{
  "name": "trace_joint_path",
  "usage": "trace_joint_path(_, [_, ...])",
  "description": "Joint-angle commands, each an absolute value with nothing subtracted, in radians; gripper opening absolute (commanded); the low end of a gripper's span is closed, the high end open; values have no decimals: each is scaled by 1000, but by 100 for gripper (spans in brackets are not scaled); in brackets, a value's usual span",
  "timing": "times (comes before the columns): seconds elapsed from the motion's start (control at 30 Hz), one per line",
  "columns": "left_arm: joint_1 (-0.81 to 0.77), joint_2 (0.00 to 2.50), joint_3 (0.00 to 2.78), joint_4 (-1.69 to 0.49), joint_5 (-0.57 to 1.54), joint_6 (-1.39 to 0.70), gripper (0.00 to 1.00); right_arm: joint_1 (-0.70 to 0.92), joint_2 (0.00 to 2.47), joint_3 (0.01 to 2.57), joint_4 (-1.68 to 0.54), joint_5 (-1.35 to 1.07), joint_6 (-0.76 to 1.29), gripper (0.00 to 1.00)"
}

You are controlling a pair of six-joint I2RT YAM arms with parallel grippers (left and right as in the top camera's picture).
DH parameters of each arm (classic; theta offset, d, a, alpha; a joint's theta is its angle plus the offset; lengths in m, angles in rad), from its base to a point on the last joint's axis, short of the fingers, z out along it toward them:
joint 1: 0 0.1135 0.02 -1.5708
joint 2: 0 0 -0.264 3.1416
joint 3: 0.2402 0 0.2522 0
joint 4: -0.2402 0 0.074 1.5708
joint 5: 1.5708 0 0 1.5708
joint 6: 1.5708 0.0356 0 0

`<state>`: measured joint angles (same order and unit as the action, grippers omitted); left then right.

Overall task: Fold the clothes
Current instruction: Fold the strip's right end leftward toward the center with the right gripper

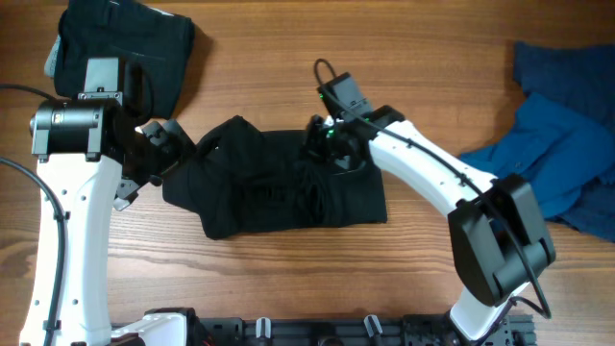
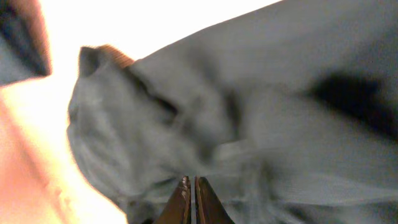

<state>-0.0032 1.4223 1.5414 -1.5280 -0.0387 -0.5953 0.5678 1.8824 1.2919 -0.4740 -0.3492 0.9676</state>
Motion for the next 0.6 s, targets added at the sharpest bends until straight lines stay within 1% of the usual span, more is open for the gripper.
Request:
trace_joint_path(0.0, [4,1423,1535,-1525,-38,-579,99,624,1898,1301,-366,-443,941,4])
trace_joint_path(0.1, [4,1423,1535,-1526,-38,-579,100,638,1898,1303,-315,-474,898,5])
trace_joint_path(0.2, [4,1423,1535,-1530,-41,-579,100,619,1882,1311,-337,-505,821,5])
trace_joint_path(0.33, [4,1423,1535,-1537,-53,-575,100,550,1790,1312,-449,-426,822,4])
trace_joint_path(0.43, [4,1423,1535,-1537,-53,-561,100,477,1710,1312,-578,-329,884,4])
trace_joint_path(0.57, [4,1423,1535,-1527,-53,-561,100,403,1680,1311,-724,-238,888,4])
